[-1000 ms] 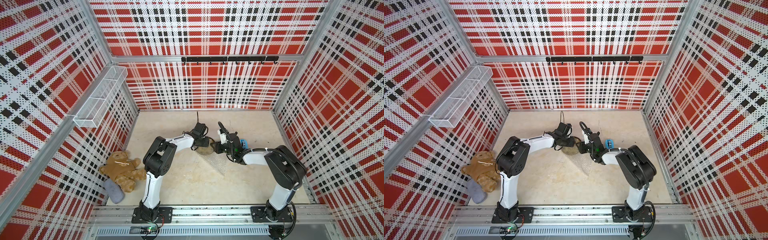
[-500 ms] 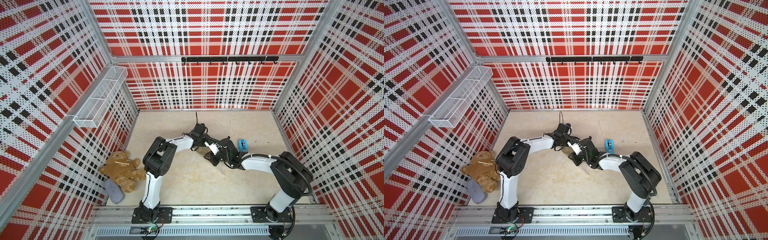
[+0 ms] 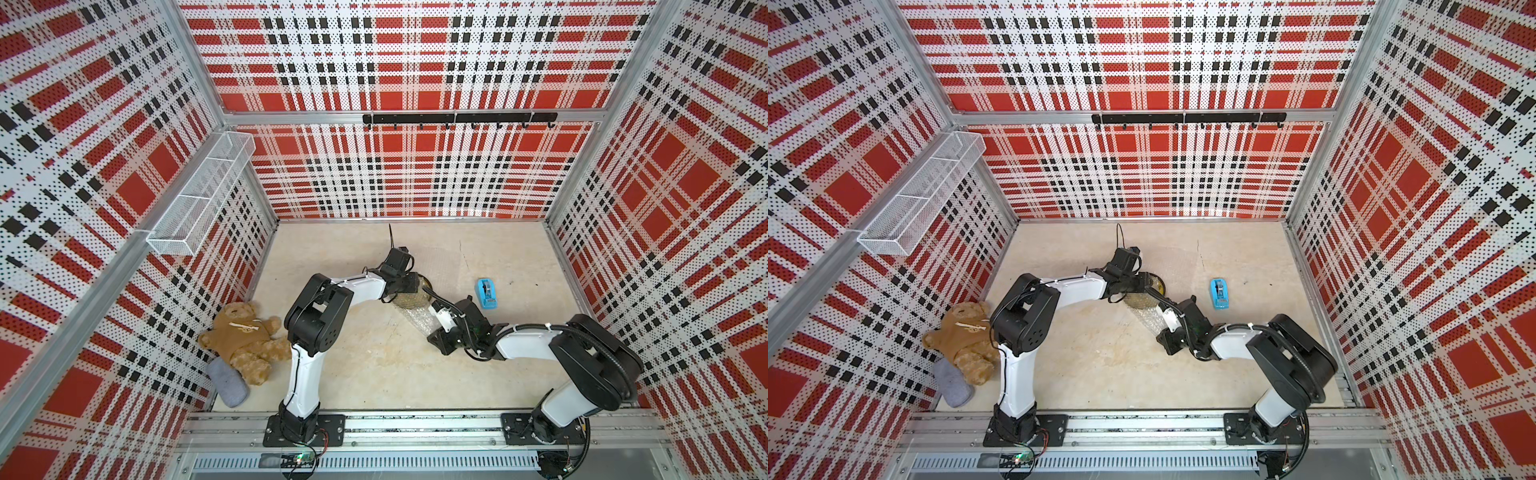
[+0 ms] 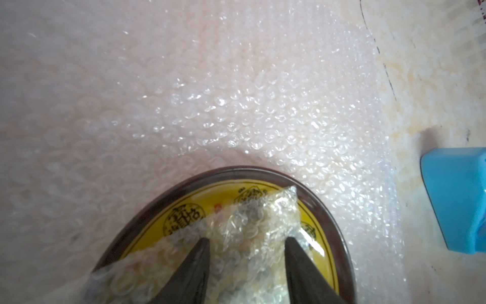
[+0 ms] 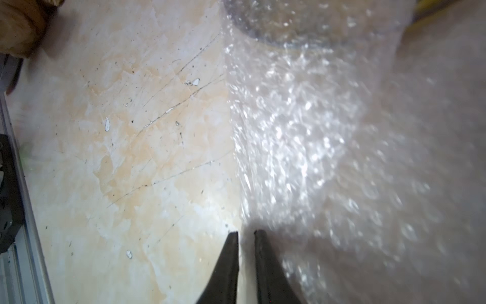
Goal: Wrap dinner plates in bubble wrap
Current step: Wrap the plate in the bubble wrap.
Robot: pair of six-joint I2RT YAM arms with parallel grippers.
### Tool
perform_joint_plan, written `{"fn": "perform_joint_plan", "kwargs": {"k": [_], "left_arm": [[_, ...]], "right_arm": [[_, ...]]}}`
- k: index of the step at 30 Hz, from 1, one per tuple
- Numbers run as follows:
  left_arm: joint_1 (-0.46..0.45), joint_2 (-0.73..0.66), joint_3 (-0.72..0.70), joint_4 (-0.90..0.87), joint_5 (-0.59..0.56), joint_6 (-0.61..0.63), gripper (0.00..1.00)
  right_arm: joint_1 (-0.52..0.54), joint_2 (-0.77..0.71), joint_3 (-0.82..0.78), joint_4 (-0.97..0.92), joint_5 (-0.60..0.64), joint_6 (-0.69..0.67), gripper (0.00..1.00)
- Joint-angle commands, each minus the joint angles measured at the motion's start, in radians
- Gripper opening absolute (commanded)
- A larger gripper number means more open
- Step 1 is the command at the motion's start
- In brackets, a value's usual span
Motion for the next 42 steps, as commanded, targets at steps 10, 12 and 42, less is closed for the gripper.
{"fn": "perform_joint_plan", "kwargs": {"k": [10,12,42], "left_arm": [[-0.003,0.053,-0.053,-0.097,0.001,-0.035,0.52],[-0.004,0.051,-0.051,-0.097,0.004,-0.032,0.52],[-0.009,0.039,-0.071,-0.094,-0.002,-0.032,0.55]], "right_arm": [[0.009,-0.506,-0.096,-0.412,0.021,0.195,0.51],[0.004,-0.593,-0.107,-0.438,0.095,0.277,0.8],[-0.013,0.022,0.038,-0.313,-0.034,0.381,0.15]]}}
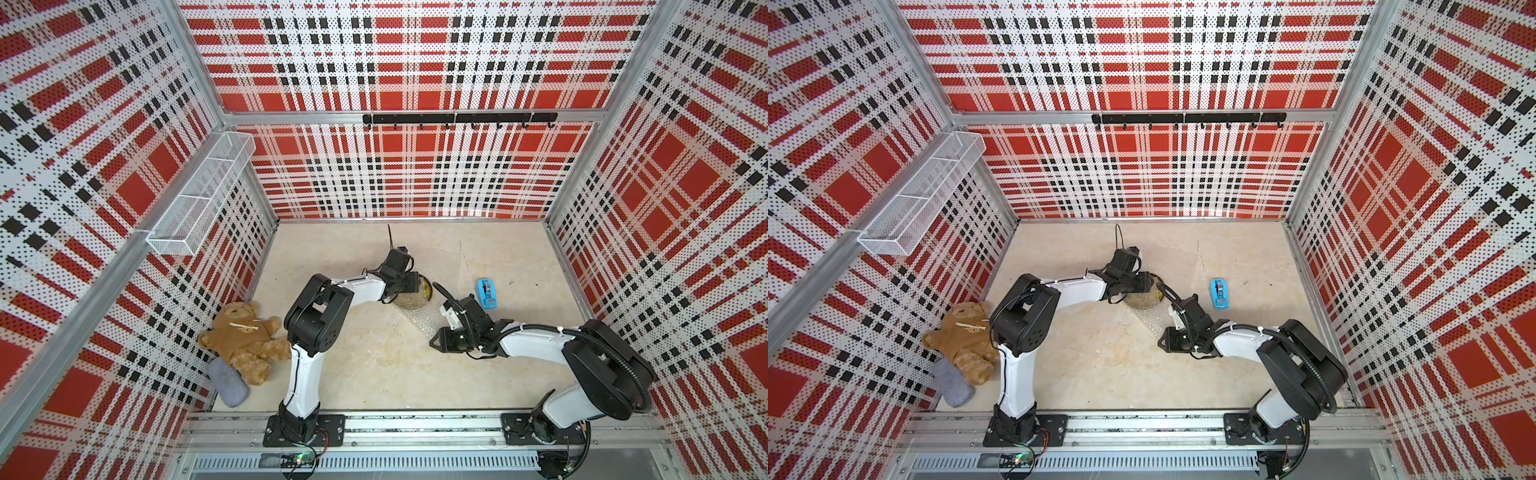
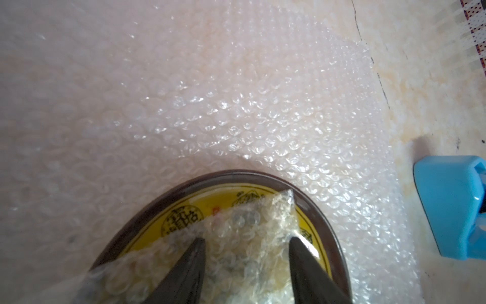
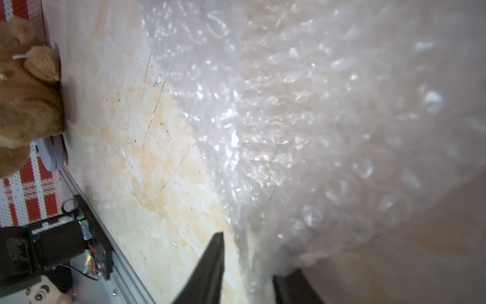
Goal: Wrap dinner plates in bubble wrap
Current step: Wrap the plate in the bubble wrap.
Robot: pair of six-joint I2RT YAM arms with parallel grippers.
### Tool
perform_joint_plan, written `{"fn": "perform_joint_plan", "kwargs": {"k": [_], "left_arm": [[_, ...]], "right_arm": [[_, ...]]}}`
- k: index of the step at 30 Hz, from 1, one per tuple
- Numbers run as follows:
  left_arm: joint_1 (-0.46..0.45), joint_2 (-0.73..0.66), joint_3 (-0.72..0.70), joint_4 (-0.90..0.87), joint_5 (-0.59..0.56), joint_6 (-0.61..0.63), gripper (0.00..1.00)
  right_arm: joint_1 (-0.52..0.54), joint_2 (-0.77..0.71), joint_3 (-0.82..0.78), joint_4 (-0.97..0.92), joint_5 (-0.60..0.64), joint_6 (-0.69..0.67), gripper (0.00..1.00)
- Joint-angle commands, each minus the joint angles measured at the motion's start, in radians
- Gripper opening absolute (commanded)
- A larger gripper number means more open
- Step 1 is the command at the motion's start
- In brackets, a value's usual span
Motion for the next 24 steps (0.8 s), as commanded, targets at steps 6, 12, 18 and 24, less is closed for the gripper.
{"fn": "perform_joint_plan", "kwargs": {"k": [6,12,18,24], "left_arm": [[-0.001,0.044,-0.06,-0.127,-0.013,-0.021,0.55],[-0.008,0.058,-0.064,-0.108,-0.007,-0.025,0.55],[-0.02,0.072,-0.051,-0.099,0.005,-0.014,0.56],[-0.02,0.069,-0.049,-0.096,0.005,-0.009,0.56]], "right_arm": [[0.006,-0.09,0.041,-0.086,-0.026,-0.007,0.0],[-0.061,-0.048,0.182,0.077,-0.12,0.022,0.0],[-0.079,0.138,0.36,0.166,-0.129,0.039,0.0],[-0.104,0.238,0.41,0.295,-0.128,0.072,0.0]]}}
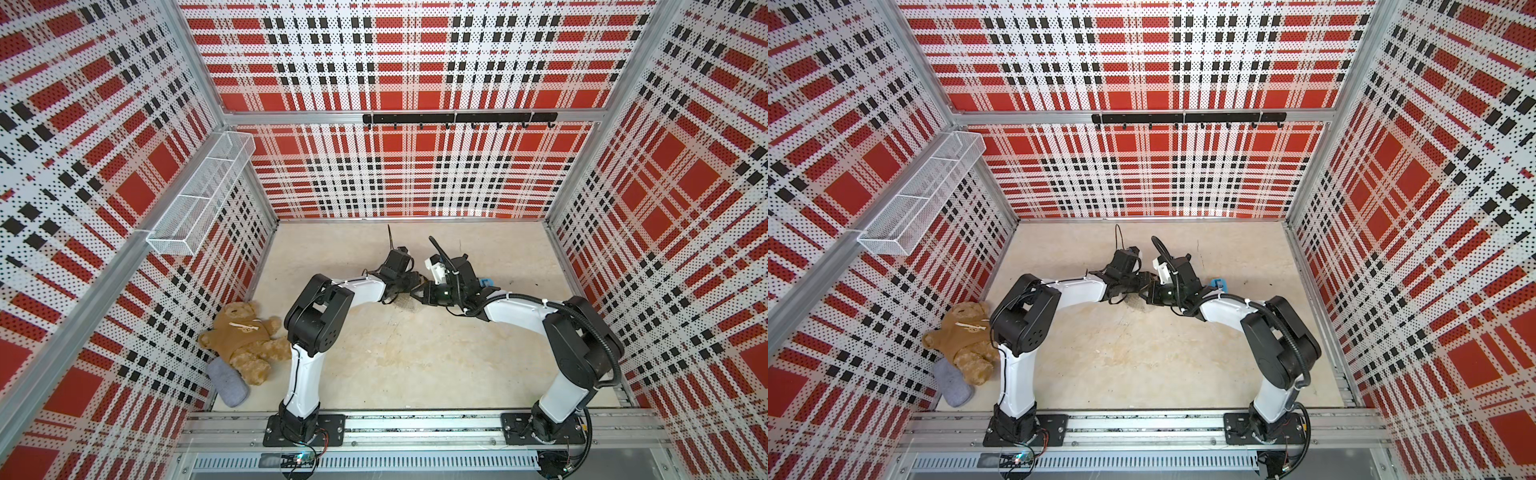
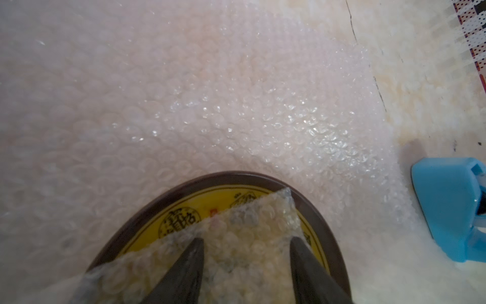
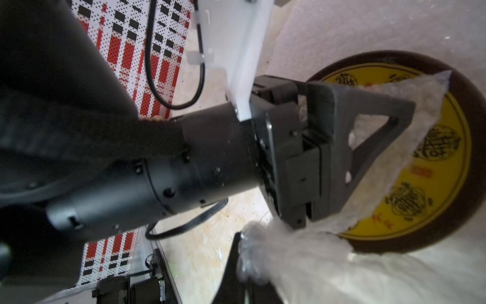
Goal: Wrap dinner plates in bubble wrap
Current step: Wrap the plate in the bubble wrap.
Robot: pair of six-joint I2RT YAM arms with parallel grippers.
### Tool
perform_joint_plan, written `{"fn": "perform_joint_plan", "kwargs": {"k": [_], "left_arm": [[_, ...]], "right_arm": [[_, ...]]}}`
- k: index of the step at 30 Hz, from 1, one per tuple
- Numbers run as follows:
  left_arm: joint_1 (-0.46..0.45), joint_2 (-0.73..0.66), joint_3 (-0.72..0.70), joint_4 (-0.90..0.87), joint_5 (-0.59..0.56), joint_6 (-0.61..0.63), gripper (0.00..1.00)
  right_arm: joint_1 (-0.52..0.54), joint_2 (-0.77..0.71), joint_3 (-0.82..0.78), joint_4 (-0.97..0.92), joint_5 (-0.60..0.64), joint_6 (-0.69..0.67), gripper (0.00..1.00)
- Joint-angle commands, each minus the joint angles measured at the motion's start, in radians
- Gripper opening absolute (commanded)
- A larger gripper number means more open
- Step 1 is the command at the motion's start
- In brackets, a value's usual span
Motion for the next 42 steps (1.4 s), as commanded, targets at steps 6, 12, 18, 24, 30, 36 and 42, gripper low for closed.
{"fn": "perform_joint_plan", "kwargs": {"k": [6,12,18,24,30,36,42], "left_arm": [[0.032,0.012,-0.048,-0.082,0.062,-0.041,0.6],[0.061,-0.007,-0.034,-0.037,0.118,-0.067,0.62],[0.121,-0.038,-0.108,0.084,0.187,-0.179,0.63],[0.135,-0.056,-0.152,0.165,0.199,-0.255,0.6],[0.151,-0.074,-0.299,0.43,0.253,-0.469,0.37],[0.11,-0.04,-0.277,0.431,0.254,-0.461,0.24],[0.092,-0.025,-0.236,0.352,0.212,-0.413,0.07]], "right_arm": [[-0.034,0.117,-0.004,0.14,0.074,0.059,0.0],[-0.051,0.158,-0.027,0.22,0.109,0.129,0.0],[-0.076,0.13,-0.075,0.234,0.157,0.149,0.0],[-0.078,0.093,-0.127,0.233,0.138,0.105,0.0],[-0.082,0.096,-0.178,0.335,0.16,0.172,0.0],[-0.082,0.137,-0.079,0.309,0.075,0.125,0.0],[-0.078,0.159,0.017,0.276,0.002,0.085,0.01]]}}
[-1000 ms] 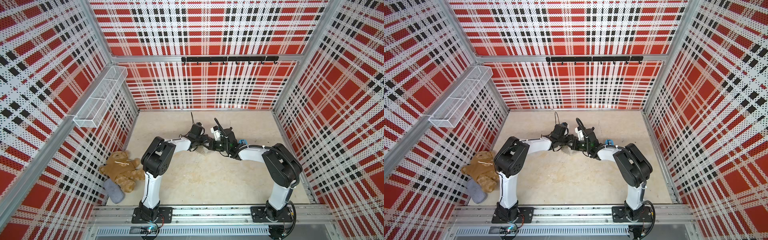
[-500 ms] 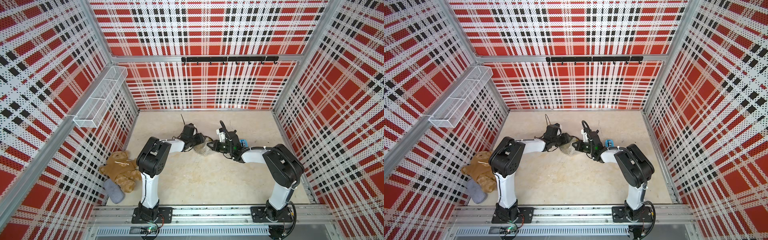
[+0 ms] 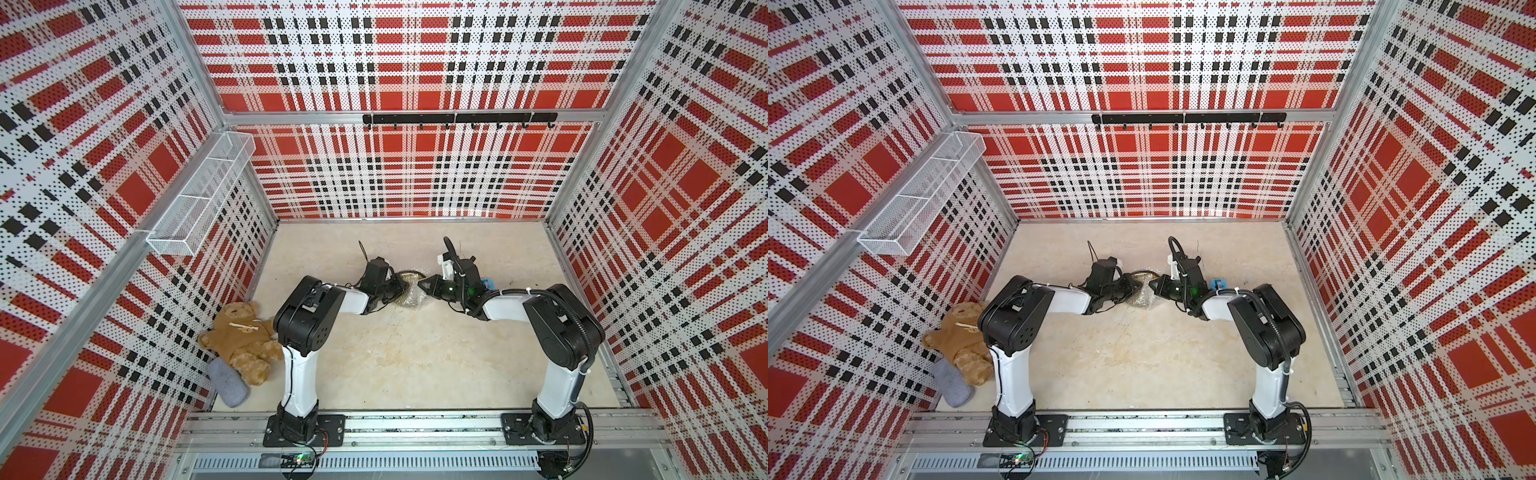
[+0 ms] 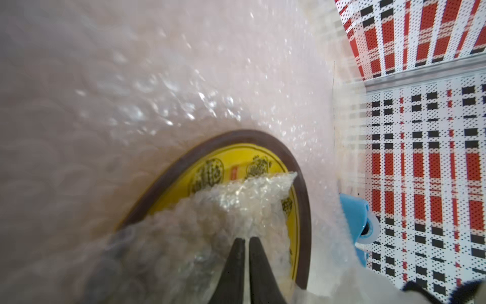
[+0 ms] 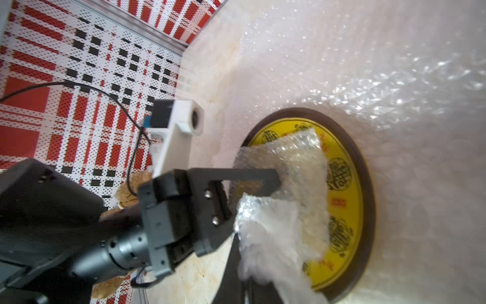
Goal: Wrap dinner plates in bubble wrap
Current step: Wrap the plate in the bubble wrap.
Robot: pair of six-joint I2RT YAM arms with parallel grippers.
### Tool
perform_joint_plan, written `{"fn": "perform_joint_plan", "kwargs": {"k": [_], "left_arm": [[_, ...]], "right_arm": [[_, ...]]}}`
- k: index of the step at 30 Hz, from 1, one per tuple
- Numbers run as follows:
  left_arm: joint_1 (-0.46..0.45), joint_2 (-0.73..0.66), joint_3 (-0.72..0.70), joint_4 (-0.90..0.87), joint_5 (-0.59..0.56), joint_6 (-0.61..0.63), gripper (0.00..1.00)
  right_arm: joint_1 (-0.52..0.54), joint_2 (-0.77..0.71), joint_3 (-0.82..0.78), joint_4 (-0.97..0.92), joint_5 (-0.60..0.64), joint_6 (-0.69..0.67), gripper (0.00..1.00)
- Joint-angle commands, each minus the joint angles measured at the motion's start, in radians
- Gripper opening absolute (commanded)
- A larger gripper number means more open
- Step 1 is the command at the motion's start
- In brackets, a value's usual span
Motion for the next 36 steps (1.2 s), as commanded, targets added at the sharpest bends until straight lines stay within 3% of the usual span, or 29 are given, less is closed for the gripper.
{"fn": "perform_joint_plan", "kwargs": {"k": [1,3,9,15,19,21,31,36], "left_arm": [[-0.008,0.016,0.027,-0.044,-0.019,0.029,0.06],[-0.007,0.017,0.032,-0.06,-0.023,0.042,0.0],[-0.002,0.018,0.046,-0.096,-0.029,0.081,0.0],[0.006,-0.078,0.07,-0.207,-0.089,0.151,0.0],[-0.009,-0.195,0.08,-0.292,-0.171,0.24,0.14],[-0.025,-0.229,0.077,-0.286,-0.158,0.288,0.17],[-0.031,-0.072,0.153,-0.271,-0.055,0.314,0.08],[-0.035,-0.091,0.108,-0.255,-0.082,0.32,0.09]], "right_arm": [[0.006,0.047,0.067,-0.006,-0.056,-0.021,0.02],[0.006,0.093,0.105,-0.009,-0.048,0.005,0.03],[0.013,0.251,0.262,-0.135,-0.054,0.037,0.03],[0.012,0.293,0.276,-0.218,-0.013,0.059,0.05],[0.013,0.296,0.284,-0.277,0.001,0.061,0.09],[0.014,0.291,0.293,-0.296,0.001,0.063,0.13],[0.012,0.281,0.327,-0.234,-0.034,0.139,0.24],[0.009,0.29,0.358,-0.189,-0.01,0.184,0.4]]}}
